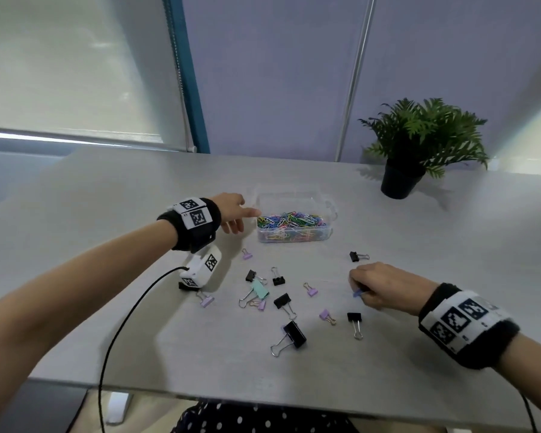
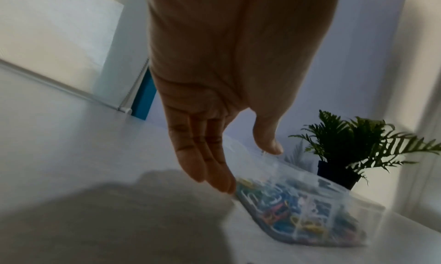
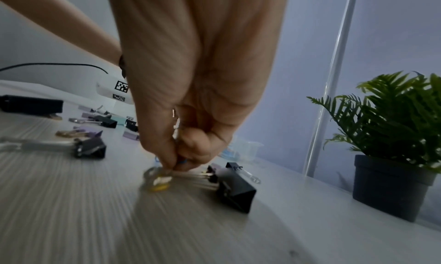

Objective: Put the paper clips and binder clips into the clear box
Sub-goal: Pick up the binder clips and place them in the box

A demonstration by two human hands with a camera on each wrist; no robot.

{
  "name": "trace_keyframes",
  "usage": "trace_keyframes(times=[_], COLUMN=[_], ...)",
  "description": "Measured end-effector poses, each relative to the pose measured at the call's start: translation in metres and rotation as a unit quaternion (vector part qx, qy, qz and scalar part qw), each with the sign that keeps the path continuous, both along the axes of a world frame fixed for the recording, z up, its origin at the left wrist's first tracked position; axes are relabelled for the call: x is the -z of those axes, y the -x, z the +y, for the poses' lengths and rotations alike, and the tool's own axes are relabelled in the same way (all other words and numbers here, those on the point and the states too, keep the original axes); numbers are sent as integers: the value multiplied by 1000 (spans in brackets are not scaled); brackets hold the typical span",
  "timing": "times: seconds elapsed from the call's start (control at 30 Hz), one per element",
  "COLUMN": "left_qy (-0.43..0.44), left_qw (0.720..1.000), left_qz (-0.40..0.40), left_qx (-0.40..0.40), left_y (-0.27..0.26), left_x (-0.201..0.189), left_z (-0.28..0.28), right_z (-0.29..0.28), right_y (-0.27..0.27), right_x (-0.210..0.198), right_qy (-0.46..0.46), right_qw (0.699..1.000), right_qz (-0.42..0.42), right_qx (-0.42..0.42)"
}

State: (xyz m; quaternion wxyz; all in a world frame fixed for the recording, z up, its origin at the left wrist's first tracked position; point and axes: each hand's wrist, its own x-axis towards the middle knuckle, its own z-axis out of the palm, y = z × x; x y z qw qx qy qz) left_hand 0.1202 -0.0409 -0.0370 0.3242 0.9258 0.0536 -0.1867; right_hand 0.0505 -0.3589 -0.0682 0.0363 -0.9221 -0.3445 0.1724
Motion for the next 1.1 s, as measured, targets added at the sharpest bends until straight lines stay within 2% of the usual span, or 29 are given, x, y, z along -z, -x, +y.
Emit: trace_keyframes(times=[0.13, 0.27, 0.4, 0.47, 0.53, 0.7, 0.87, 1.0, 1.1], left_qy=[29, 67, 78, 83, 94, 123, 57, -74, -116], left_qw=[1000, 997, 996, 996, 995, 992, 996, 991, 986], left_qz=[11, 13, 23, 23, 22, 30, -68, -41, 22], left_qx=[1, -21, -20, -17, -17, -14, 20, 105, 115], left_y=[-6, -10, -8, -4, -1, 9, 23, 57, 81], left_x=[7, 11, 15, 17, 19, 16, -11, -24, -15], left_z=[-14, -15, -16, -17, -16, -12, 19, 63, 78], right_z=[-3, 5, 40, 63, 83, 109, 74, 10, -18], right_y=[-6, -20, -57, -76, -87, -87, -53, -11, 5], right_x=[2, -15, -43, -46, -41, -29, -43, -35, -16], right_qy=[-38, -109, -277, -313, -298, -160, -166, -73, -17], right_qw=[998, 992, 953, 937, 941, 981, 980, 997, 999], right_qz=[28, 12, 10, 8, 0, -29, -101, 27, 41], right_qx=[31, 69, 124, 152, 162, 104, 31, -15, -4])
